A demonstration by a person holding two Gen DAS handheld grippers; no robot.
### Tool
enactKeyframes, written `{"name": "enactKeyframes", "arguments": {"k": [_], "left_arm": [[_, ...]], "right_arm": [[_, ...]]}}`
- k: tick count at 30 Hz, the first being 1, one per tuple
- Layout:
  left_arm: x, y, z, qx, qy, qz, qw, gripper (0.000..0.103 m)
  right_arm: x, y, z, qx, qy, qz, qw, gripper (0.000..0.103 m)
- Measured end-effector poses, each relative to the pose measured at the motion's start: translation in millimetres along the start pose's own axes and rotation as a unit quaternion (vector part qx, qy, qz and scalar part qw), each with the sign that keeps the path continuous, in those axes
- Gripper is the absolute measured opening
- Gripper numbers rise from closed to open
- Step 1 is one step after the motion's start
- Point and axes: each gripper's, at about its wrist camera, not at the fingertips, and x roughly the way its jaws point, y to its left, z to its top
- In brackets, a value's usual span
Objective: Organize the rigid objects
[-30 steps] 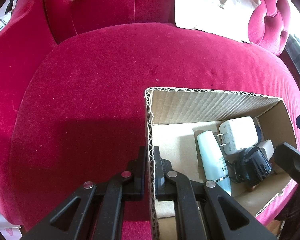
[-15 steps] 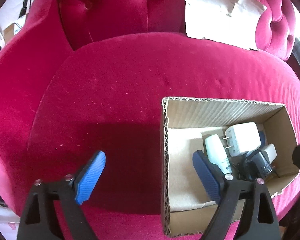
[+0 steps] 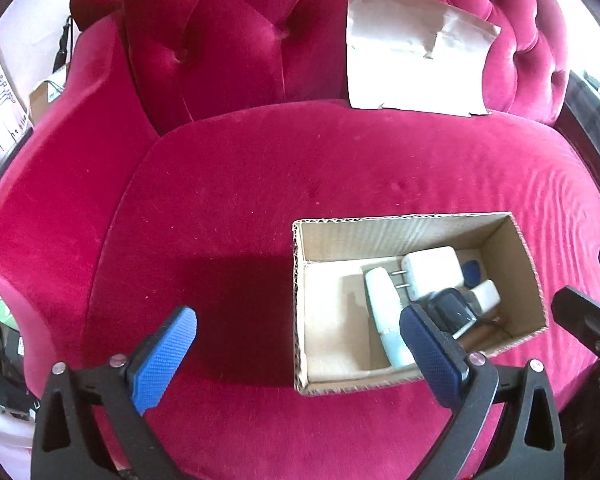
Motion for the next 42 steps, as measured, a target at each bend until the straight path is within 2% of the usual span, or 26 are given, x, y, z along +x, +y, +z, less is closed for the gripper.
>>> {"name": "enactKeyframes", "arguments": {"k": [4,9,13,20,32,42], "left_arm": [[-16,-5,-8,-0.014,-0.002,-0.009,0.9999,0.103],[-40,-15,-18,-0.005,-0.003,0.0,1.0,0.103],[-61,-20,-20,-0.002,-0.021,0.009,0.9997,0.103],[-83,-35,-25,0.001,-0.023,-0.001,0.9997,0.103],[-106,-51,-35,0.006,-0.03,0.004,0.9995,0.103],[-109,-51,-38,-0.004,-0.027,0.004,0.9996,0.103]], "right_arm": [[-14,-2,-1,0.011,0.005,0.006,1.0,0.103],[-33,2,-4,0.005,0.0,0.001,1.0,0.103],[-45,2,-8,0.009,0.004,0.005,1.0,0.103],[-66,3,-12,0.011,0.0,0.011,1.0,0.103],[-82,-1,-24,0.008,-0.003,0.005,1.0,0.103],[-87,-3,-27,0.013,-0.004,0.008,1.0,0.103]]}}
